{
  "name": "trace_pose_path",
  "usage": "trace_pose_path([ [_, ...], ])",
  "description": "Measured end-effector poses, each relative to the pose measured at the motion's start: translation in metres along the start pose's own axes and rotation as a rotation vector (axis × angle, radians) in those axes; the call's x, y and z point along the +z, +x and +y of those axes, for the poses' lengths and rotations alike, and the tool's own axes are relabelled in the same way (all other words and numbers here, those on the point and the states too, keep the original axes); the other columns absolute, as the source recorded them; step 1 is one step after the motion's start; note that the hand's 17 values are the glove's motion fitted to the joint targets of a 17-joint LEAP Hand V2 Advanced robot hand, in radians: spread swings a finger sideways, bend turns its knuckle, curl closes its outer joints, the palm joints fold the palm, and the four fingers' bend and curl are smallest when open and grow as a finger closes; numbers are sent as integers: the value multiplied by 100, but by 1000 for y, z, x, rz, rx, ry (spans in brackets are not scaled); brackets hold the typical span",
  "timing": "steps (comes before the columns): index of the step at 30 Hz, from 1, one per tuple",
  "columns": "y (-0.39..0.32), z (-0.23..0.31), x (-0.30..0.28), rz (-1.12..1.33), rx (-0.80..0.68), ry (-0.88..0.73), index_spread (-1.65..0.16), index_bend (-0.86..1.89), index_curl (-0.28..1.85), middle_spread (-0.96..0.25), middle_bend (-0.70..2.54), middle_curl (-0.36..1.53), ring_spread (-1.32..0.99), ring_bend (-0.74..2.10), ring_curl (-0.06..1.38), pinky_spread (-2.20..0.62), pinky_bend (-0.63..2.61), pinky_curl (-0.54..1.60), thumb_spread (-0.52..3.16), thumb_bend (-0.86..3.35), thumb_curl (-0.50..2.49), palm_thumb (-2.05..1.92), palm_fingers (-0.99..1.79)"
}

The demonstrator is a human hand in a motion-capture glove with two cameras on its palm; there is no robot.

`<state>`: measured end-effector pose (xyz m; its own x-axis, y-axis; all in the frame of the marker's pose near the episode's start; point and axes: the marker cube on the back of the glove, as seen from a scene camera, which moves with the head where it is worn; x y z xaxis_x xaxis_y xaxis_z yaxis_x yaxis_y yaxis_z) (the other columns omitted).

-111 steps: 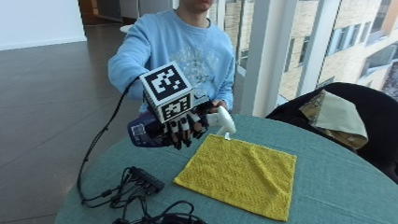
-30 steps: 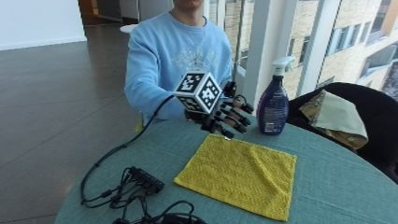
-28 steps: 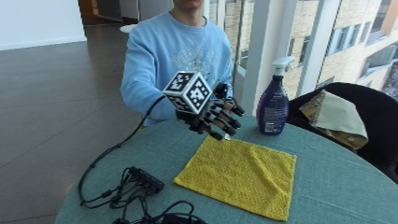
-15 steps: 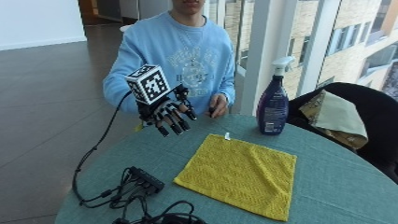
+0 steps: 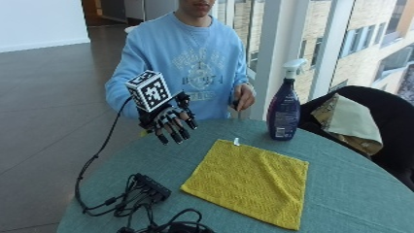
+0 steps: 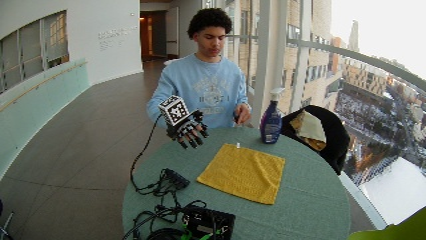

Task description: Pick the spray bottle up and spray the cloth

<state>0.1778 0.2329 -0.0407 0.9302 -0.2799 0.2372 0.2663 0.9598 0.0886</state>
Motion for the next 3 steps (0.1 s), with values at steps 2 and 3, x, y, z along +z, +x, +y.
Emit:
trace_pose_path([
  [2,0,0,0,4,-1,-3,-35,13,26,-7,24,43,2,26,32,26,22,35,108,-2,33,57,69],
  [3,0,0,0,4,-1,-4,-35,13,26,-7,24,43,2,26,32,26,21,35,108,-2,32,57,69],
])
